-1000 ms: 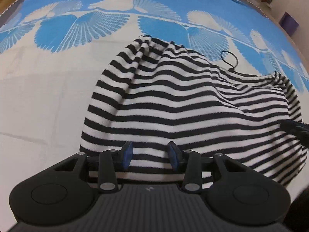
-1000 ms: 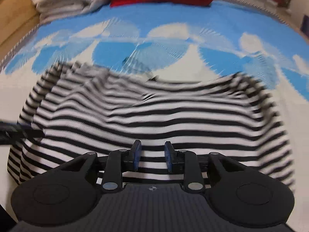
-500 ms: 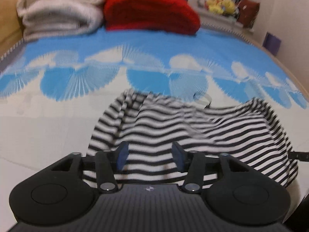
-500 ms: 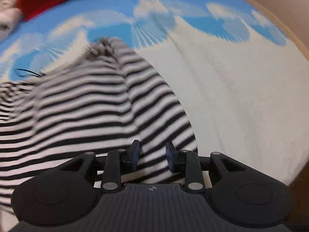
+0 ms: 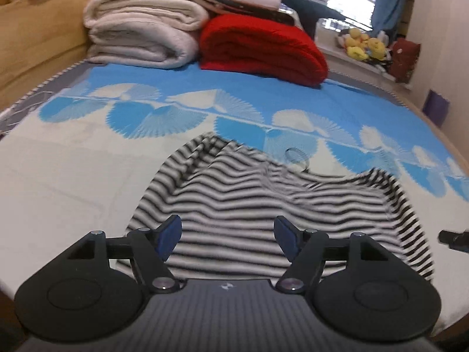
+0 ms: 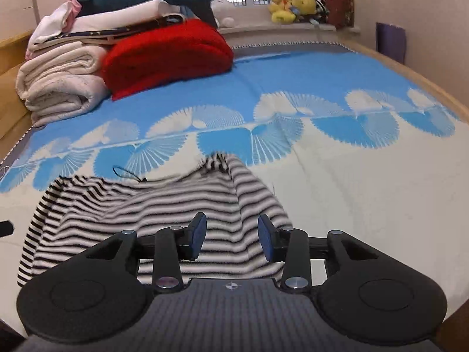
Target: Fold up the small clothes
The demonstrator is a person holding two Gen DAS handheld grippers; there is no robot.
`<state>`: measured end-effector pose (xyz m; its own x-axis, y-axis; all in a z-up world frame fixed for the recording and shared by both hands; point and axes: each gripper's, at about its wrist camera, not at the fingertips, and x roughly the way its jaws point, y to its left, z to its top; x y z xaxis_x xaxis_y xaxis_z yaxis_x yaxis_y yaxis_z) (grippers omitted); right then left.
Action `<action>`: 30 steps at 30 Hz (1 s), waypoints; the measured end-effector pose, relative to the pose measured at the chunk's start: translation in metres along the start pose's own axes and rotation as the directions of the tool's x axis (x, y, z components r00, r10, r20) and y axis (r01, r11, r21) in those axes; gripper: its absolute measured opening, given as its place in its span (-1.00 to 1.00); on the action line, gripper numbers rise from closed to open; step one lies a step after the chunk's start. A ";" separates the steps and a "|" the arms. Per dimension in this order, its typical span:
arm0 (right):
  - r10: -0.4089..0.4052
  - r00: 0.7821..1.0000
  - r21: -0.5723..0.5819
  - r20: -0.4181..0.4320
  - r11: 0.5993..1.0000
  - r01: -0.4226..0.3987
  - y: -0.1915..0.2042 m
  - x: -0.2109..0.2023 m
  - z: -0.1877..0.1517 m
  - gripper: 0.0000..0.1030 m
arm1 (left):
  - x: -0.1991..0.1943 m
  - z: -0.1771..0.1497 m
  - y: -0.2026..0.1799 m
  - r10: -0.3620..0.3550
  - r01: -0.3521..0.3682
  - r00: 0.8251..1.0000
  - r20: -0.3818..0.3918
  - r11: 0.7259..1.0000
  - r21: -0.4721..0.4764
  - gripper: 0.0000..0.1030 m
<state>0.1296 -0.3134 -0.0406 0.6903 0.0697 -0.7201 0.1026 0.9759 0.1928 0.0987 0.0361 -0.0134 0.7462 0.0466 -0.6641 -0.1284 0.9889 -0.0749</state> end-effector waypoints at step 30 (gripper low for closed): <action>0.037 0.999 -0.169 -0.006 0.985 -0.037 0.030 0.006 -0.016 -0.22 | 0.039 -0.054 0.113 -0.089 -0.002 0.984 -0.155 0.861 -0.509 0.27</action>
<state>0.1254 -0.2800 -0.0501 0.6896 0.1069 -0.7162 -0.0461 0.9935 0.1040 0.0780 0.1420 -0.0880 0.6446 -0.0643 -0.7618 -0.4441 0.7796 -0.4416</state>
